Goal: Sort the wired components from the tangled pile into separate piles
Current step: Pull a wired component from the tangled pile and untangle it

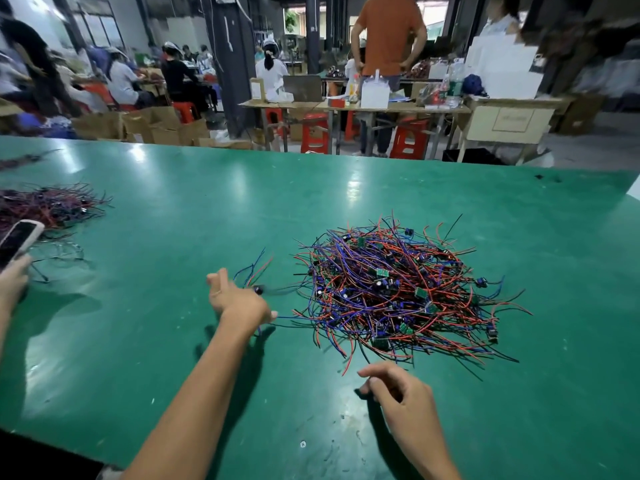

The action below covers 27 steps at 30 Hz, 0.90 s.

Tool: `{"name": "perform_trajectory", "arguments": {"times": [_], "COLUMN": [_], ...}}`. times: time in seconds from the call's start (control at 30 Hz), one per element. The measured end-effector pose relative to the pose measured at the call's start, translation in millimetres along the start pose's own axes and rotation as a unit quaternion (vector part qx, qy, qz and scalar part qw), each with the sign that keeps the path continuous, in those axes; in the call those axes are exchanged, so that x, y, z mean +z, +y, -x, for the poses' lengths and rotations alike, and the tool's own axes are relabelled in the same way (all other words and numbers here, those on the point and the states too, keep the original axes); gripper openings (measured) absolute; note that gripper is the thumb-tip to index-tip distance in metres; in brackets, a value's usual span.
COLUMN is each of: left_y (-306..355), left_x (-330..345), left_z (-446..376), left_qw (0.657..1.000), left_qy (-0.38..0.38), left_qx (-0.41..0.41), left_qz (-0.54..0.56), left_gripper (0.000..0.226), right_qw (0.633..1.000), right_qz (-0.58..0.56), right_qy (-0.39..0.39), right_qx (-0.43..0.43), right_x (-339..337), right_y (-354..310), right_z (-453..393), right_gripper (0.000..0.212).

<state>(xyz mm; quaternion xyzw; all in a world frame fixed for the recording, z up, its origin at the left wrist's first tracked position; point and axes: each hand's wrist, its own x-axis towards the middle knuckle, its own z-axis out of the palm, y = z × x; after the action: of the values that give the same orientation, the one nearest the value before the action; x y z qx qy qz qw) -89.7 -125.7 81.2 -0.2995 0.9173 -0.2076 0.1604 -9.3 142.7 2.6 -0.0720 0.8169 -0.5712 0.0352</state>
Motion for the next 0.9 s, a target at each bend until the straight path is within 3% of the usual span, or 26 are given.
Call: {"name": "perform_trajectory", "arguments": {"times": [0.17,0.3,0.43,0.6,0.73,0.83,0.9], "left_y": [-4.2,8.8,23.0,12.8,6.5,13.8,23.6], "left_x": [-11.5,-4.7,23.2,56.2,63.1,52.0,40.1], "left_z": [-7.4,-21.2,-33.4,-44.9,-44.1,-33.5,-19.9], "left_qw": [0.991,0.988,0.961,0.932,0.889,0.850,0.829], "left_qy": [-0.082,0.020,0.114,0.164,0.189,0.232,0.183], "left_qx": [0.012,0.039,0.101,0.053,0.033,0.127,0.254], "left_qz": [0.102,0.145,0.231,0.318,0.415,0.456,0.463], "left_gripper": [0.072,0.062,0.046,0.028,0.020,0.018,0.033], "right_qw": [1.000,1.000,1.000,1.000,1.000,1.000,1.000], "right_qz": [-0.005,0.002,0.001,-0.006,-0.004,-0.003,0.003], "right_qy": [0.002,-0.002,-0.004,-0.006,-0.009,-0.008,-0.006], "right_qx": [-0.004,-0.006,-0.002,0.003,0.007,0.006,0.005], "right_x": [0.6,1.0,-0.5,-1.2,-0.5,-0.2,-0.5], "right_y": [1.3,2.4,3.3,2.4,1.1,0.9,1.4], "right_z": [-3.4,-4.0,-3.6,-3.4,-4.7,-4.6,-4.4], "right_gripper": [0.031,0.031,0.030,0.031,0.030,0.031,0.030]}}
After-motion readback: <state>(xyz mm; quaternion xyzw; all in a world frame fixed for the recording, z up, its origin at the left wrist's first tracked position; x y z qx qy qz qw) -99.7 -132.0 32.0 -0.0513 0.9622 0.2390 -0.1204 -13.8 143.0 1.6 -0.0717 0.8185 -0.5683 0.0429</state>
